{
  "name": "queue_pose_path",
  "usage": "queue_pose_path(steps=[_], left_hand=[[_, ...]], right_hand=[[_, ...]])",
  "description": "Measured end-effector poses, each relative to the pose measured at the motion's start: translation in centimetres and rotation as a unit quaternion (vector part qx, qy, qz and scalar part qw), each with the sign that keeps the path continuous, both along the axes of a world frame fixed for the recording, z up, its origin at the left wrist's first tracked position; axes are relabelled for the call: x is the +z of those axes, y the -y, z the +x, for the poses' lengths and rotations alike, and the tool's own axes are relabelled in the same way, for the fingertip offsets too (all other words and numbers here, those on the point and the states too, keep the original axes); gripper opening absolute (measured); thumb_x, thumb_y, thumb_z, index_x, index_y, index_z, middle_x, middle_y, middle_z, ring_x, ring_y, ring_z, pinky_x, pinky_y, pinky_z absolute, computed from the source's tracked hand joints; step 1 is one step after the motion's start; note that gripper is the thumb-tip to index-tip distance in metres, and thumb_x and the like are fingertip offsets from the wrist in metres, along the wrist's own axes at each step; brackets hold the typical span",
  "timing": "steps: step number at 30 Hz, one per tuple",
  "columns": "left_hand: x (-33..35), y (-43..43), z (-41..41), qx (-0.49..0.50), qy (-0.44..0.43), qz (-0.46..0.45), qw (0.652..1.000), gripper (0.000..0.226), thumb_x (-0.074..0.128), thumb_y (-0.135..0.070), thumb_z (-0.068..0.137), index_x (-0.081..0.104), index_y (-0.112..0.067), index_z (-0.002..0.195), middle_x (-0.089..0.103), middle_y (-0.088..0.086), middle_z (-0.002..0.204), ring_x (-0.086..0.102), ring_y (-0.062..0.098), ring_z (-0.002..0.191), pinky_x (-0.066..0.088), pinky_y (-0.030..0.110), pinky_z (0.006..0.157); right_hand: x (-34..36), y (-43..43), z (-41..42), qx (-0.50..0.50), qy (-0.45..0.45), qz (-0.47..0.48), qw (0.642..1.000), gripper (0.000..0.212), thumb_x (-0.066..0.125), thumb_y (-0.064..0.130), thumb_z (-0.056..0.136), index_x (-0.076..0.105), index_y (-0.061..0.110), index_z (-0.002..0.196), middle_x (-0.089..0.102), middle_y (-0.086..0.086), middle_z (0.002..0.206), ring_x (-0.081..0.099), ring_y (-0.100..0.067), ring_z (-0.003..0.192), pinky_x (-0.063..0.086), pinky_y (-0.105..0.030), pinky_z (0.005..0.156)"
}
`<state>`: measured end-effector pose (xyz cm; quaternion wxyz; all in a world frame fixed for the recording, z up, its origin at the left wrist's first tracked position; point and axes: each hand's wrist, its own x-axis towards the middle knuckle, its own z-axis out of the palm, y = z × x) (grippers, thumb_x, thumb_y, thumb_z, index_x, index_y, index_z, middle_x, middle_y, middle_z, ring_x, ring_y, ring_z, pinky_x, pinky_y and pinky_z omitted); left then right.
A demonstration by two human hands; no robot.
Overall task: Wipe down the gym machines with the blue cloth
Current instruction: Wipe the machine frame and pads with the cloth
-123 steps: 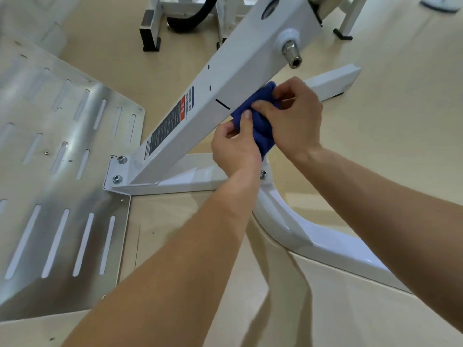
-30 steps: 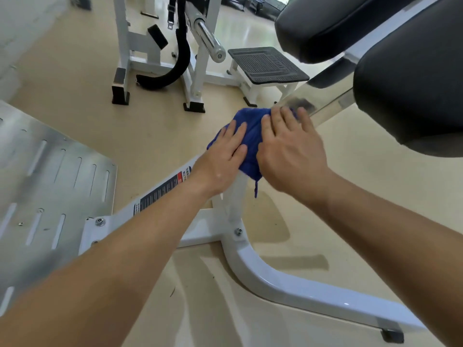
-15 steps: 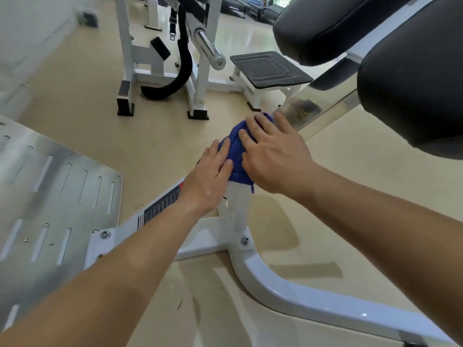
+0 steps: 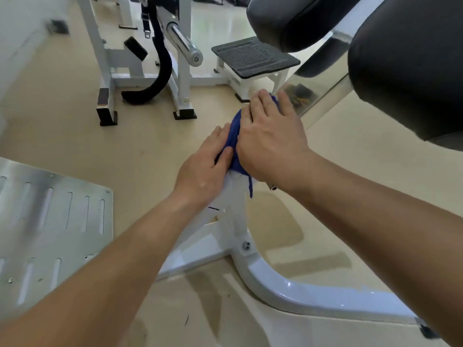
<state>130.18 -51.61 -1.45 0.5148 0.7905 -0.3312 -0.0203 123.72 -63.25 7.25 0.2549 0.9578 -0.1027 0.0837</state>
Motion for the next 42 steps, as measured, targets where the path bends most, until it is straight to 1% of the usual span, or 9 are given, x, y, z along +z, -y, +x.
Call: queue_pose_path(steps=[4, 10, 15, 20, 23, 25, 32, 38, 42], left_hand=[[-0.2, -1.0, -3.8, 0.013, -0.074, 0.011, 0.997, 0.052, 0.041, -0.024, 0.105, 0.024, -0.039, 0.152, 0.013, -0.014, 0.162, 0.004, 0.003, 0.149, 0.011, 0.021, 0.118], [3.8, -2.9, -6.6, 0.059, -0.200, 0.097, 0.973, 0.056, 0.053, -0.022, 0.099, 0.035, -0.038, 0.149, 0.024, -0.011, 0.160, 0.023, 0.006, 0.146, 0.026, 0.030, 0.118], [7.5, -2.2, -6.9, 0.022, -0.350, 0.128, 0.928, 0.058, 0.043, -0.014, 0.102, 0.025, -0.034, 0.153, 0.008, -0.008, 0.164, 0.012, 0.016, 0.150, 0.020, 0.034, 0.120], [10.9, -1.1, -5.6, -0.010, -0.391, 0.146, 0.909, 0.053, 0.037, -0.018, 0.105, 0.024, -0.036, 0.153, 0.004, -0.007, 0.164, 0.007, 0.018, 0.151, 0.015, 0.035, 0.120], [11.7, -0.2, -4.1, -0.029, -0.358, 0.172, 0.917, 0.053, 0.036, -0.017, 0.105, 0.022, -0.036, 0.153, 0.002, -0.008, 0.164, 0.006, 0.015, 0.151, 0.015, 0.035, 0.121], [11.8, -0.2, -3.2, -0.057, -0.302, 0.238, 0.921, 0.055, 0.035, -0.019, 0.106, 0.016, -0.037, 0.155, -0.002, -0.010, 0.164, 0.004, 0.013, 0.151, 0.018, 0.036, 0.121], [12.3, 0.7, 0.5, -0.193, -0.019, 0.350, 0.916, 0.056, 0.030, -0.026, 0.106, 0.007, -0.023, 0.157, -0.008, 0.005, 0.164, 0.000, 0.026, 0.152, 0.015, 0.042, 0.122], [12.6, 1.9, 3.6, -0.266, 0.080, 0.341, 0.898, 0.057, 0.026, -0.031, 0.104, 0.003, -0.026, 0.156, 0.000, 0.007, 0.165, 0.005, 0.027, 0.152, 0.018, 0.044, 0.122], [11.4, 0.4, 4.3, -0.305, 0.121, 0.355, 0.875, 0.064, 0.030, -0.033, 0.102, -0.012, -0.038, 0.151, -0.011, -0.001, 0.162, 0.004, 0.026, 0.151, 0.026, 0.044, 0.119]], right_hand=[[-0.7, -0.9, -3.1, 0.042, 0.002, 0.056, 0.998, 0.068, 0.009, 0.032, 0.096, 0.023, -0.003, 0.153, 0.016, -0.027, 0.160, 0.013, -0.037, 0.151, 0.005, -0.055, 0.122], [3.9, -2.0, -5.1, 0.036, -0.162, 0.093, 0.982, 0.069, 0.051, 0.031, 0.094, 0.025, 0.006, 0.153, 0.015, -0.021, 0.163, 0.016, -0.033, 0.151, 0.008, -0.054, 0.120], [9.3, -2.7, -2.1, 0.014, -0.307, 0.067, 0.949, 0.068, 0.043, 0.046, 0.097, 0.027, 0.011, 0.153, 0.012, -0.016, 0.164, 0.017, -0.031, 0.150, 0.004, -0.054, 0.120], [11.8, -2.0, -3.0, -0.048, -0.332, 0.092, 0.937, 0.076, 0.037, 0.044, 0.097, 0.011, 0.005, 0.157, 0.000, -0.018, 0.165, 0.003, -0.032, 0.152, 0.002, -0.049, 0.123], [10.6, -1.7, -3.7, -0.076, -0.296, 0.121, 0.945, 0.077, 0.021, 0.039, 0.096, -0.009, -0.001, 0.154, -0.015, -0.022, 0.162, -0.013, -0.033, 0.151, -0.005, -0.050, 0.122], [9.3, -1.9, -4.2, -0.094, -0.248, 0.169, 0.949, 0.078, 0.027, 0.035, 0.097, -0.014, -0.003, 0.152, -0.020, -0.023, 0.161, -0.017, -0.033, 0.150, -0.006, -0.049, 0.123], [6.8, -2.9, -4.7, -0.175, -0.100, 0.269, 0.942, 0.082, 0.044, 0.021, 0.093, -0.004, -0.001, 0.156, -0.012, -0.017, 0.164, -0.011, -0.029, 0.152, 0.005, -0.047, 0.124], [7.3, -4.5, -3.3, -0.255, -0.018, 0.305, 0.917, 0.081, 0.049, 0.014, 0.089, 0.006, -0.002, 0.156, -0.006, -0.018, 0.164, -0.006, -0.032, 0.153, 0.005, -0.048, 0.124], [5.9, -5.0, -3.9, -0.208, -0.081, 0.293, 0.930, 0.080, 0.047, 0.019, 0.093, 0.002, 0.004, 0.157, -0.007, -0.012, 0.166, -0.008, -0.026, 0.153, 0.004, -0.047, 0.124]])
